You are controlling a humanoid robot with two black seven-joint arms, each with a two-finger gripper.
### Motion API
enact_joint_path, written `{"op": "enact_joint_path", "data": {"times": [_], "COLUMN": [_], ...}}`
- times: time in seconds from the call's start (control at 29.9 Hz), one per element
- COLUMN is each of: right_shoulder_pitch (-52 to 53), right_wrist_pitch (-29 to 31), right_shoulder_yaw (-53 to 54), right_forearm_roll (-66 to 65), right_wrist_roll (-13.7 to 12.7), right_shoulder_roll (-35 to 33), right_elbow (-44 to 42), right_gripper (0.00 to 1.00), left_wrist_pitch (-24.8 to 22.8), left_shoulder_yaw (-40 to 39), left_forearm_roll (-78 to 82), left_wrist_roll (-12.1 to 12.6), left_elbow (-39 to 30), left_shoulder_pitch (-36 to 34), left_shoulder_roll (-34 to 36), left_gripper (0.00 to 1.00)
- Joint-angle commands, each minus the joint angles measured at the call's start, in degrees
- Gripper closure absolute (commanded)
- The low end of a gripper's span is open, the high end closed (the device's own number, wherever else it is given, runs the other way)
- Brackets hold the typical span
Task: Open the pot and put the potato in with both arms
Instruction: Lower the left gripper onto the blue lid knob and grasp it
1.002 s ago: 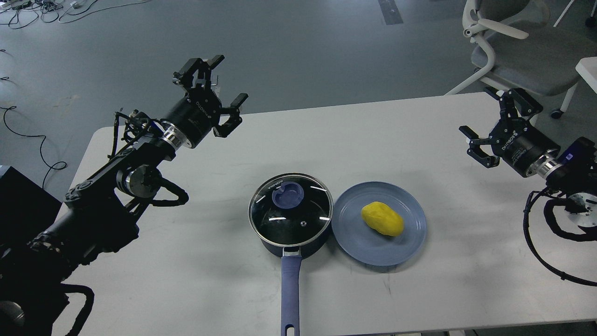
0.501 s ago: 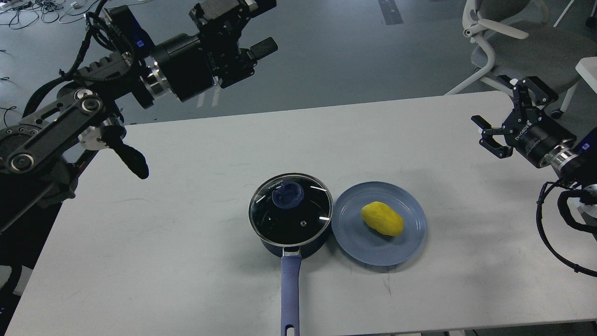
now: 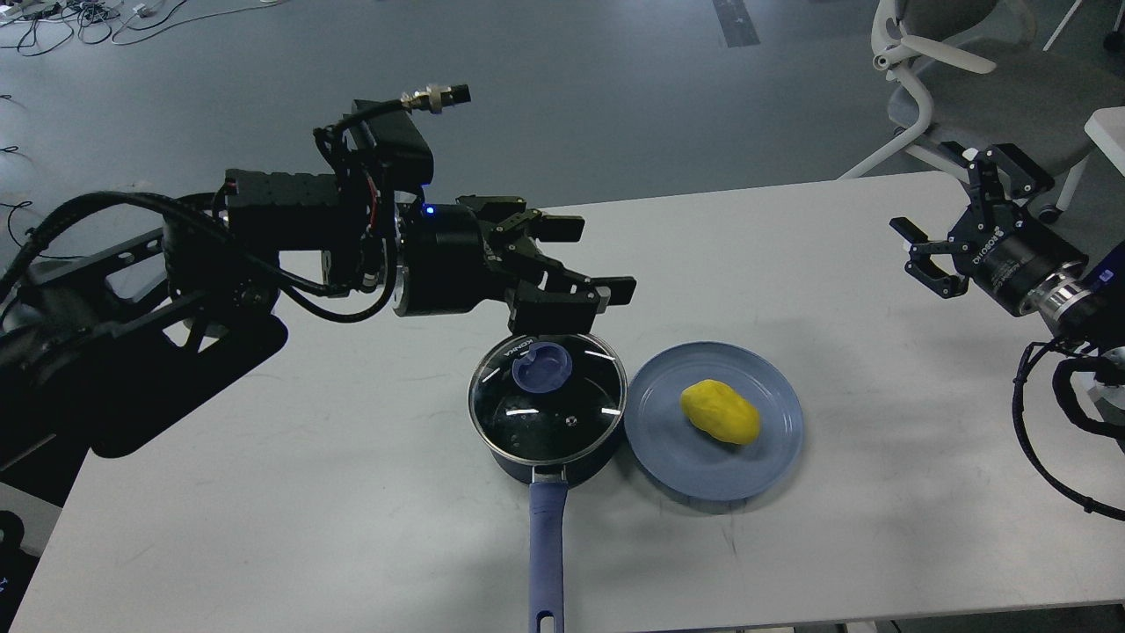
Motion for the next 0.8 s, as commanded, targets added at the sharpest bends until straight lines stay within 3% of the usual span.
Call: {"op": "enact_joint_path", "data": {"times": [0.0,0.2,0.77], "right_shoulder_pitch": [-0.01,-0.09,-0.53], "right_wrist_pitch": [0.00,0.00,0.00], "right_shoulder_yaw": [0.08,0.70,0.70], "right_forearm_roll": [-0.04,-0.04,-0.04], "right_wrist_roll": [0.00,0.00,0.00], "right_shoulder_roll": [0.01,-0.25,-0.43], "right_elbow": [0.00,0.00,-0.26], "right_gripper": [0.00,0.00,0.00], "left_wrist_pitch": [-0.01,-0.01,1.88], "left_shoulder_yaw": [3.32,8.95,9.22], "left_forearm_roll": [4.41,7.84,8.81], "left_wrist_roll": [0.29,0.02,0.02], "left_elbow": [1.33,6.70,10.57], "left_shoulder_pitch": [-0.07,0.71,4.94], "left_shoulder_roll": [-1.31,-3.51,-4.39], "left_gripper": [0.03,0.03,0.03]}}
